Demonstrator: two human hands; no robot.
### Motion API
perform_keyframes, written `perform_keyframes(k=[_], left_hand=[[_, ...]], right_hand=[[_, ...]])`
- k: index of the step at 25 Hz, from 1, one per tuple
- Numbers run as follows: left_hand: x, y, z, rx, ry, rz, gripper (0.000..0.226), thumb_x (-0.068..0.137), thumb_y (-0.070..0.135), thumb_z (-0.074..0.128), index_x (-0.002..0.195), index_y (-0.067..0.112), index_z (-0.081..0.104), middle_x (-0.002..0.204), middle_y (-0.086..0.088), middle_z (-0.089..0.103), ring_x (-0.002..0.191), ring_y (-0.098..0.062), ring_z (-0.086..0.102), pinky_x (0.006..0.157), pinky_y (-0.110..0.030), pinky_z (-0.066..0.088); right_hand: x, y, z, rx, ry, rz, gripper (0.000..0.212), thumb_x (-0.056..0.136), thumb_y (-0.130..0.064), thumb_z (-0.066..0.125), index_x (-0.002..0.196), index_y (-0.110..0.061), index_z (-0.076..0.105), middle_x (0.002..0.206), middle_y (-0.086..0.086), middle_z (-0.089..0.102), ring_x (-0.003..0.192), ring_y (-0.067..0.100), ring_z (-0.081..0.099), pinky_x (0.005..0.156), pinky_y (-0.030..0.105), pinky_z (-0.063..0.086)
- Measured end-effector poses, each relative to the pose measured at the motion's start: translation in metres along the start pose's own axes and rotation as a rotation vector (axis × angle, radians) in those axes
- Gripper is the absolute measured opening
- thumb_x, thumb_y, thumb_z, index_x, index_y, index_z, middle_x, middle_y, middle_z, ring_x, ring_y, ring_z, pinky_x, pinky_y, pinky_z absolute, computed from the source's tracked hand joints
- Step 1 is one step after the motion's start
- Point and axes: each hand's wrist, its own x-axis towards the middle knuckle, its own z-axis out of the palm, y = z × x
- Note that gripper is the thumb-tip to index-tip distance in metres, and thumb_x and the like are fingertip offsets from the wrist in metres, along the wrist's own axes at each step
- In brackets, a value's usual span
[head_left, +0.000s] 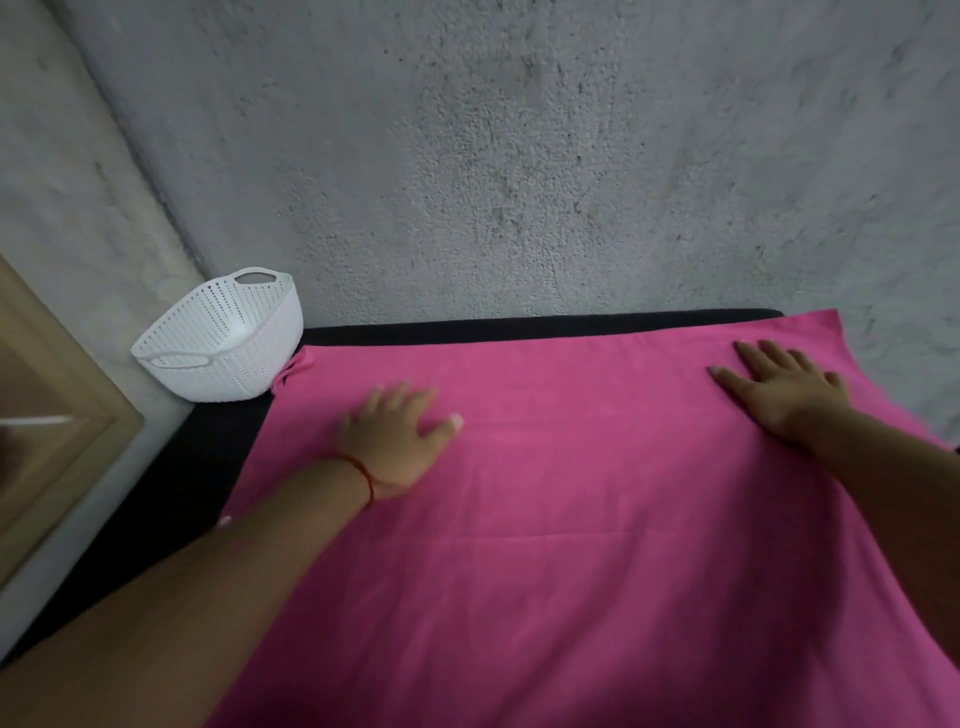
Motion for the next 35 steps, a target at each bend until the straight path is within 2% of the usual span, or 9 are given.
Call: perform_keyframes(k=[3, 6, 10, 15, 18, 22, 27, 30, 35], left_hand=[[-0.033, 0.02, 0.013, 0.052, -0.024, -0.001, 0.086, 0.085, 0.092, 0.01, 0.161, 0.052, -0.002, 0.173, 0.014, -0.004, 0.161, -0.026, -0.005, 0.124, -0.063, 0.003], [-0.027, 0.018, 0.003, 0.045, -0.031, -0.039, 0.087, 0.084, 0.093, 0.009, 0.16, 0.053, -0.004, 0.174, 0.013, -0.004, 0.161, -0.026, -0.005, 0.123, -0.065, 0.005], [-0.033, 0.024, 0.003, 0.043, -0.042, -0.014, 0.087, 0.085, 0.092, 0.011, 0.161, 0.052, -0.001, 0.174, 0.013, -0.005, 0.161, -0.026, -0.006, 0.123, -0.065, 0.005], [-0.048, 0.045, -0.025, 0.14, -0.086, -0.2, 0.07, 0.102, 0.068, 0.011, 0.165, 0.04, 0.006, 0.175, 0.006, -0.002, 0.16, -0.038, -0.002, 0.118, -0.073, 0.006], [-0.11, 0.1, -0.021, 0.024, -0.04, -0.006, 0.063, 0.105, 0.059, 0.023, 0.163, 0.035, 0.023, 0.174, 0.007, 0.01, 0.16, -0.029, 0.007, 0.119, -0.07, 0.015], [-0.237, 0.089, 0.011, 0.018, -0.094, 0.149, 0.076, 0.094, 0.078, 0.017, 0.163, 0.045, 0.012, 0.173, 0.016, 0.007, 0.161, -0.019, 0.006, 0.125, -0.058, 0.014], [-0.33, -0.084, 0.011, 0.032, 0.008, -0.217, 0.092, 0.085, 0.083, -0.001, 0.165, 0.04, 0.009, 0.175, 0.007, 0.005, 0.161, -0.02, 0.003, 0.129, -0.05, 0.01], [-0.35, -0.07, 0.007, 0.047, 0.059, -0.392, 0.076, 0.1, 0.063, 0.014, 0.167, 0.028, 0.014, 0.175, 0.002, 0.004, 0.161, -0.024, 0.001, 0.127, -0.057, 0.01], [-0.41, 0.085, 0.041, 0.061, 0.007, 0.101, 0.074, 0.096, 0.072, 0.018, 0.164, 0.043, 0.015, 0.173, 0.016, 0.006, 0.161, -0.016, 0.001, 0.126, -0.056, 0.007]], right_hand=[[-0.026, -0.017, -0.02, -0.035, 0.036, 0.008, 0.093, 0.086, -0.092, 0.009, 0.166, -0.045, 0.019, 0.177, -0.008, 0.013, 0.162, 0.028, 0.019, 0.125, 0.067, 0.018], [-0.088, -0.059, -0.027, 0.05, 0.06, -0.19, 0.075, 0.096, -0.078, 0.017, 0.16, -0.043, 0.034, 0.173, -0.007, 0.028, 0.158, 0.025, 0.029, 0.123, 0.064, 0.025], [-0.187, -0.066, 0.012, -0.032, -0.05, -0.374, 0.086, 0.089, -0.091, 0.01, 0.165, -0.052, 0.005, 0.176, -0.02, 0.0, 0.164, 0.014, 0.003, 0.13, 0.053, 0.012], [-0.252, 0.041, -0.001, -0.055, 0.006, -0.122, 0.093, 0.083, -0.093, -0.007, 0.166, -0.05, -0.002, 0.178, -0.014, -0.002, 0.164, 0.018, 0.004, 0.129, 0.052, 0.016], [-0.295, 0.058, -0.007, -0.11, 0.013, -0.059, 0.098, 0.081, -0.091, -0.013, 0.167, -0.047, 0.004, 0.178, -0.013, 0.003, 0.163, 0.02, 0.011, 0.126, 0.052, 0.022], [-0.348, 0.04, 0.009, -0.067, -0.019, -0.338, 0.08, 0.09, -0.089, 0.006, 0.163, -0.058, 0.001, 0.174, -0.026, -0.006, 0.163, 0.01, 0.001, 0.129, 0.048, 0.014], [-0.377, 0.157, 0.002, -0.025, -0.006, -0.015, 0.085, 0.086, -0.093, -0.002, 0.163, -0.057, -0.007, 0.177, -0.016, -0.002, 0.164, 0.018, 0.004, 0.128, 0.054, 0.018], [-0.392, 0.133, -0.008, 0.003, 0.046, 0.028, 0.088, 0.09, -0.08, -0.003, 0.168, -0.043, 0.012, 0.178, -0.008, 0.008, 0.163, 0.026, 0.013, 0.125, 0.06, 0.023], [-0.478, 0.013, 0.033, -0.025, -0.082, -0.503, 0.08, 0.095, -0.085, 0.013, 0.167, -0.05, 0.008, 0.176, -0.016, -0.001, 0.165, 0.019, 0.001, 0.129, 0.057, 0.01]])
